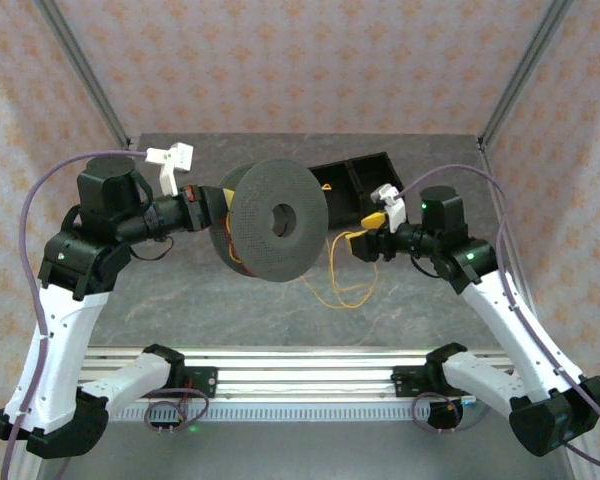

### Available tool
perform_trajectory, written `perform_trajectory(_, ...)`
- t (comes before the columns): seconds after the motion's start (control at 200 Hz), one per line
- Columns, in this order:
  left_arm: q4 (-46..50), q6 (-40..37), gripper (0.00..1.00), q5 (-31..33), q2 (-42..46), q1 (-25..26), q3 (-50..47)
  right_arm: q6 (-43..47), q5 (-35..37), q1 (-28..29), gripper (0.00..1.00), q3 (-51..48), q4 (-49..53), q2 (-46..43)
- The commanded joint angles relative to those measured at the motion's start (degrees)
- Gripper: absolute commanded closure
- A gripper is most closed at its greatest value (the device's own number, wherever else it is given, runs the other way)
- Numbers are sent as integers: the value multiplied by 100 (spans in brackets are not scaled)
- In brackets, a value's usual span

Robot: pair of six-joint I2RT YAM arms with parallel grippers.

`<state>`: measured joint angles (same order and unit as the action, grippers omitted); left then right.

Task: Wrap the cables

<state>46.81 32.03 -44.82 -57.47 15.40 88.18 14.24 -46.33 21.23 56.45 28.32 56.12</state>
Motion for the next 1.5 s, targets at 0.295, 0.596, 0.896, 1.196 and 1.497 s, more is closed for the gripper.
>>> perform_trajectory(0.295, -888, 295, 100, -365, 175, 43, 94, -24, -367, 40, 57, 137, -212, 506)
perform_trajectory(0.596, -743, 409, 100, 1207, 107, -314, 292, -936, 978, 33, 100, -108, -476, 194)
perform_trajectory(0.896, -2829, 2641, 100, 1726, 123, -2001, -728, -2159, 1945, 23, 100, -1410, -1452, -1006)
perform_trajectory(1.196, -3704, 3710, 100, 3430, -134, -2199, -1452, -2798, 1649, 26, 100, -2466, -2300, -2097)
perform_trajectory(1.497, -3886, 3925, 100, 4610, -661, -2240, -1457, -2819, 634, 293, 100, -2339, -2035, -2184)
